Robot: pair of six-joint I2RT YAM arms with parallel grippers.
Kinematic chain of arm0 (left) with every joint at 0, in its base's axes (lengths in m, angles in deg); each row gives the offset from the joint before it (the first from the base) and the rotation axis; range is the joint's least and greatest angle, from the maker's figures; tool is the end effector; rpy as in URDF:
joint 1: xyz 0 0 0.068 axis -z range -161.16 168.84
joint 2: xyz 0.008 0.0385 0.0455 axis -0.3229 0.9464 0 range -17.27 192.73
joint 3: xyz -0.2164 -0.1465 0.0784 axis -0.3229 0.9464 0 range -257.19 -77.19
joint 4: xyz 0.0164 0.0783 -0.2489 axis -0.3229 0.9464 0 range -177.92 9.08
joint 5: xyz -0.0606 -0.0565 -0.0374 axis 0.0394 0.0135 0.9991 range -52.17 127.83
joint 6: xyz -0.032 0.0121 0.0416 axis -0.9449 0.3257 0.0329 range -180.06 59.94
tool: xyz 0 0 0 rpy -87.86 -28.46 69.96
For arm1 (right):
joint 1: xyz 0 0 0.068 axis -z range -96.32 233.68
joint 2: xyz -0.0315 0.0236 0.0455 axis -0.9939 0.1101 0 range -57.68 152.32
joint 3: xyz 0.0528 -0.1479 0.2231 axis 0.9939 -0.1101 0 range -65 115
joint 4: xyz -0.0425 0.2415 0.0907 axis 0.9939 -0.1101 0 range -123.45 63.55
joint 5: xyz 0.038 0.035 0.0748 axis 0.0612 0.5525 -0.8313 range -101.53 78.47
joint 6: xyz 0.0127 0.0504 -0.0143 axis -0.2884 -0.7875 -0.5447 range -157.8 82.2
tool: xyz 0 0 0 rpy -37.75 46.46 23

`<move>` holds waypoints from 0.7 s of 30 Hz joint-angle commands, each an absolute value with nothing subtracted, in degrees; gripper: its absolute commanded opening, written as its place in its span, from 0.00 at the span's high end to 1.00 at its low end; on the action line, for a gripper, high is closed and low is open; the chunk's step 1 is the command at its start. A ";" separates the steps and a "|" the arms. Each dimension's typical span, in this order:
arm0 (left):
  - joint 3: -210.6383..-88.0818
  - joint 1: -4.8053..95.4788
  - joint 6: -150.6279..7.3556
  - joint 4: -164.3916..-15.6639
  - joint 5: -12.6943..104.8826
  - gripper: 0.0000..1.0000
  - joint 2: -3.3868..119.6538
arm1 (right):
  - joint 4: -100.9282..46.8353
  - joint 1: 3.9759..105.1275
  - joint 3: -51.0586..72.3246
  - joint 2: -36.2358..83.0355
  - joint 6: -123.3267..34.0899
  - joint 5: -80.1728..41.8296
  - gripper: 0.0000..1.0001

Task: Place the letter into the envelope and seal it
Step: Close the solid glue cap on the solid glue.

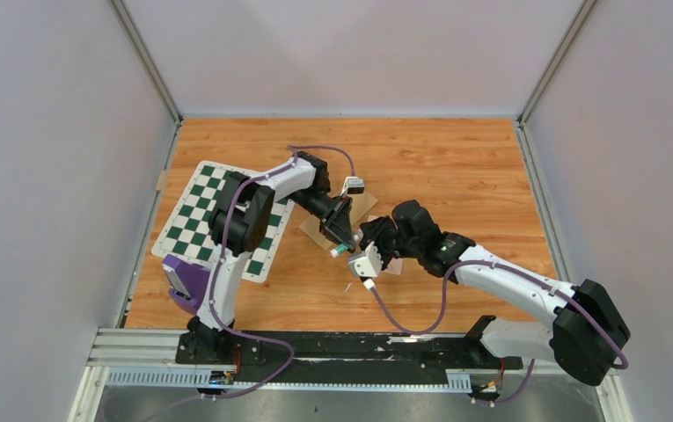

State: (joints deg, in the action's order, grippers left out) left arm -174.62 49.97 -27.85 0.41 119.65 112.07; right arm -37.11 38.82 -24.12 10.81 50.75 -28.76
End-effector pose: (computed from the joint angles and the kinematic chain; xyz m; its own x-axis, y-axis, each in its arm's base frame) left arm 0.3133 -0.2304 0.1709 -0.8139 0.5803 -0.0295 0.0953 0.0832 -0.9920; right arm 0.1717 0.1858 0.2319 0.8272 -0.5239 -0.2032 -0.4600 -0.4238 -0.7803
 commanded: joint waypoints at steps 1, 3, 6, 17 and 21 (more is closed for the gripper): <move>-175.44 50.29 -28.81 -0.15 121.21 1.00 109.41 | -37.35 38.59 -21.97 10.24 50.09 -29.37 1.00; -175.67 50.38 -28.62 -0.01 121.38 1.00 109.77 | -37.35 38.51 -21.74 10.47 51.03 -29.82 1.00; -176.42 50.39 -28.07 0.66 121.65 1.00 110.35 | -37.44 38.37 -21.33 10.65 51.83 -30.63 1.00; -178.22 50.39 -26.94 1.79 121.67 1.00 112.34 | -39.57 37.46 -20.12 10.49 53.25 -32.53 1.00; -178.70 50.26 -27.87 1.10 121.05 1.00 112.58 | -41.15 37.20 -19.45 9.81 54.13 -32.33 1.00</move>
